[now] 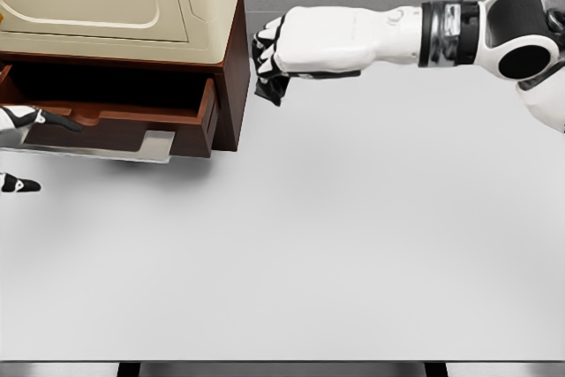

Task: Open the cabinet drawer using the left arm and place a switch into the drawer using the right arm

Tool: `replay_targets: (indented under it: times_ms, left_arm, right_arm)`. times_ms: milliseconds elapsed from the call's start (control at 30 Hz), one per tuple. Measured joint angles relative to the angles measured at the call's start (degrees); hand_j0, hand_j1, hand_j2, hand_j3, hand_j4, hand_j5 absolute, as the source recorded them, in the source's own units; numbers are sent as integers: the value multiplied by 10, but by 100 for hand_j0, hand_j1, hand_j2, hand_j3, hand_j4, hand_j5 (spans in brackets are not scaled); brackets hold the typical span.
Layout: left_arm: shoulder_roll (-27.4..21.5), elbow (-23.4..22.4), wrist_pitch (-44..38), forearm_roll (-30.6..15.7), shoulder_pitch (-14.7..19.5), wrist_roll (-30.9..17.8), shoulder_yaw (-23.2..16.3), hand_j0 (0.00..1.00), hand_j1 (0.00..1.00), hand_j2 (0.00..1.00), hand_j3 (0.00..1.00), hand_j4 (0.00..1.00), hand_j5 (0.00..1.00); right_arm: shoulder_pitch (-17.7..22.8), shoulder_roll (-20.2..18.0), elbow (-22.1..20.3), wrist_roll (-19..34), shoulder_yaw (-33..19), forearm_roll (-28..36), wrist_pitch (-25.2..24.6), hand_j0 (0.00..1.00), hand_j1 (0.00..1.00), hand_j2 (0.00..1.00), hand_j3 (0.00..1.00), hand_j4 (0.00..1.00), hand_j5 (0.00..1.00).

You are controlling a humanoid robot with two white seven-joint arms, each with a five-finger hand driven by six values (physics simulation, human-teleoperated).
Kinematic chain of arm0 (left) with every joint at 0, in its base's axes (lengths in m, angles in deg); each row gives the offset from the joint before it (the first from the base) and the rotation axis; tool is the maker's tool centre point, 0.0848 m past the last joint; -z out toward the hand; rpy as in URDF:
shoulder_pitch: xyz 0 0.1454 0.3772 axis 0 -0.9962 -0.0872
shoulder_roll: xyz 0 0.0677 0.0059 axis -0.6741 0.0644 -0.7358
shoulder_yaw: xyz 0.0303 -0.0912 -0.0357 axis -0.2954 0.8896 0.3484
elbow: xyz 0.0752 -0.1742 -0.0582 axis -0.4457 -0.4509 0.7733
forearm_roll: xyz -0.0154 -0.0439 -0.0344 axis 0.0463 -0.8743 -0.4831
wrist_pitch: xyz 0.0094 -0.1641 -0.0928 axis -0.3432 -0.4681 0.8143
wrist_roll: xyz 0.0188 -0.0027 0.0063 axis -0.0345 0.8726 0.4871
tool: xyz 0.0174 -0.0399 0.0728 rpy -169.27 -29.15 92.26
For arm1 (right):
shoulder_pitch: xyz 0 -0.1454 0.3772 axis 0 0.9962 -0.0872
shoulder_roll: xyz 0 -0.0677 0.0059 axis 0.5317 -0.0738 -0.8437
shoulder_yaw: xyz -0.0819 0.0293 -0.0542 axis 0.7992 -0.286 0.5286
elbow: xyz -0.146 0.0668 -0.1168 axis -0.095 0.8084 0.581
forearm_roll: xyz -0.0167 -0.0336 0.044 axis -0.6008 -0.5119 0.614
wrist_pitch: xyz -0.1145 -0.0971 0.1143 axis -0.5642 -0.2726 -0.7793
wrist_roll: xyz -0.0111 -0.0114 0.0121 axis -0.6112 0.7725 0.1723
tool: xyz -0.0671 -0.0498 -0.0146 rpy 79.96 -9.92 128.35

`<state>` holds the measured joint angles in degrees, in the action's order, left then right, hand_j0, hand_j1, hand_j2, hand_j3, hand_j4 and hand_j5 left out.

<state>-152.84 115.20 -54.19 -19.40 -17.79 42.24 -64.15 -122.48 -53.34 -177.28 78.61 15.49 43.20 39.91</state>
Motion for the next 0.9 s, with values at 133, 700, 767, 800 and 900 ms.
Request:
replay_targets:
  times_ms: [133,700,767,800,900]
  left_arm:
    - [-14,10,0,0,0,0,14,83,83,83,83,83,83]
    - [-2,21,0,5,4,0,52,83,83,83,83,83,83]
    - [5,21,0,6,1,-1,53,83,83,83,83,83,83]
    - [7,22,0,6,0,-1,53,83,83,83,83,83,83]
    - [10,22,0,10,1,-1,53,83,83,83,83,83,83]
  right_arm:
    - [-8,25,4,1,3,-9,0,29,29,29,29,29,29]
    - [-62,157,76,16,36,-67,0,29,29,29,29,29,29]
    - [-78,170,78,19,38,-85,-1,29,29,29,29,29,29]
    - [-90,175,79,21,40,-93,-1,29,29,29,29,29,29]
    - [-104,190,82,23,48,-123,-1,29,29,29,29,29,29]
